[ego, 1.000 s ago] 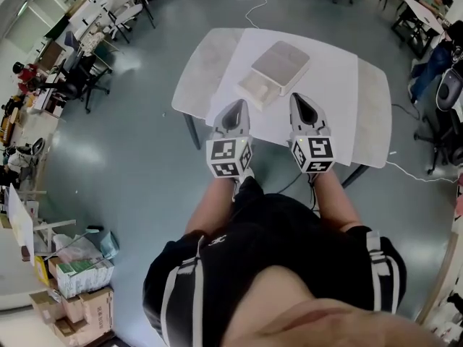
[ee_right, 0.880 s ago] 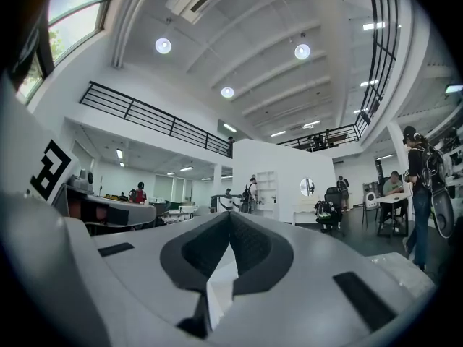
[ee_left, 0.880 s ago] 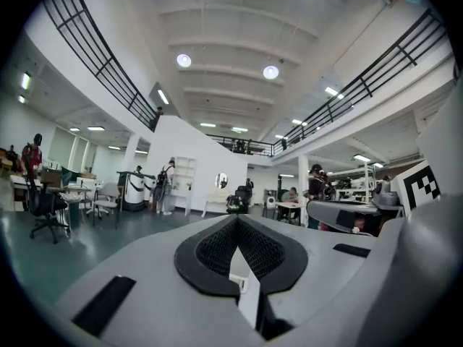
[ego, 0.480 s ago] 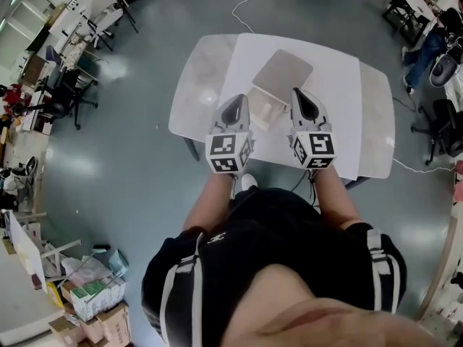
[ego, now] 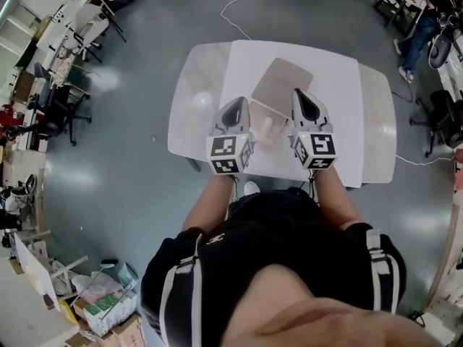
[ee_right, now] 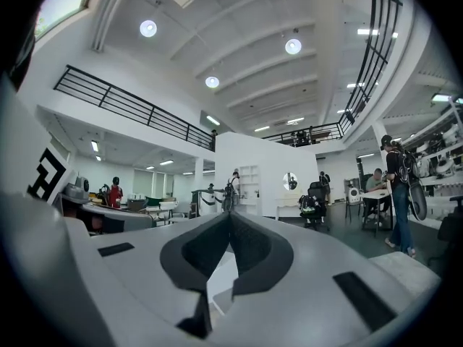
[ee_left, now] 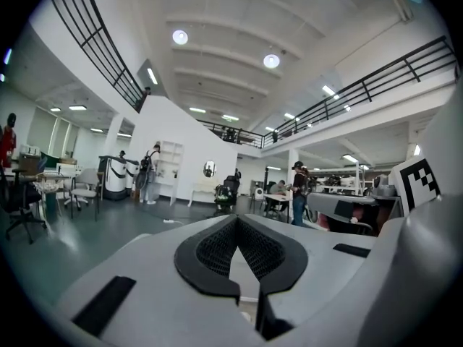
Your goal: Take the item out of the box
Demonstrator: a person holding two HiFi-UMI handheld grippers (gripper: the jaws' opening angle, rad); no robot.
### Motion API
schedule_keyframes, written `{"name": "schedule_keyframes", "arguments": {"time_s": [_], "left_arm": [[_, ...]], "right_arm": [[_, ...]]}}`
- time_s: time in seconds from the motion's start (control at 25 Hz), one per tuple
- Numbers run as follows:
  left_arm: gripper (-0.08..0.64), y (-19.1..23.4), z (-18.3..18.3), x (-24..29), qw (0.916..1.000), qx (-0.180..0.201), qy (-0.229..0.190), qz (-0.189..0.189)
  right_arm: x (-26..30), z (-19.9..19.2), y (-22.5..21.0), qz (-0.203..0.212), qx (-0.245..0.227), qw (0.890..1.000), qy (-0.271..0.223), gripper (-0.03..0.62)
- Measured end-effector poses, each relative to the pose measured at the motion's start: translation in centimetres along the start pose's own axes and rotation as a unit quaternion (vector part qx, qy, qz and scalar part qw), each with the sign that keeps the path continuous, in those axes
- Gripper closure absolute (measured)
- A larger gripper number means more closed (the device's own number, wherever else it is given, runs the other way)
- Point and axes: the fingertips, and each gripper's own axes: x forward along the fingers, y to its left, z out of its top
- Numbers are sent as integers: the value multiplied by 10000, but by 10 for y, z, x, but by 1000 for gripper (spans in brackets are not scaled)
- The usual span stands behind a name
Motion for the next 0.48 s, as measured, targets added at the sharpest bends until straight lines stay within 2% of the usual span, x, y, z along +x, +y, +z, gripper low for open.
{"name": "schedule_keyframes", "arguments": {"time_s": [0.2, 0.48], "left_arm": [[548, 2, 1, 9, 9992, -74, 78, 378], [548, -15, -16, 23, 9976, 175, 512, 438]], "right_arm": [[6, 7, -15, 220, 164, 9996, -48, 580], [11, -4, -37, 346, 262, 9991, 34, 580]]}}
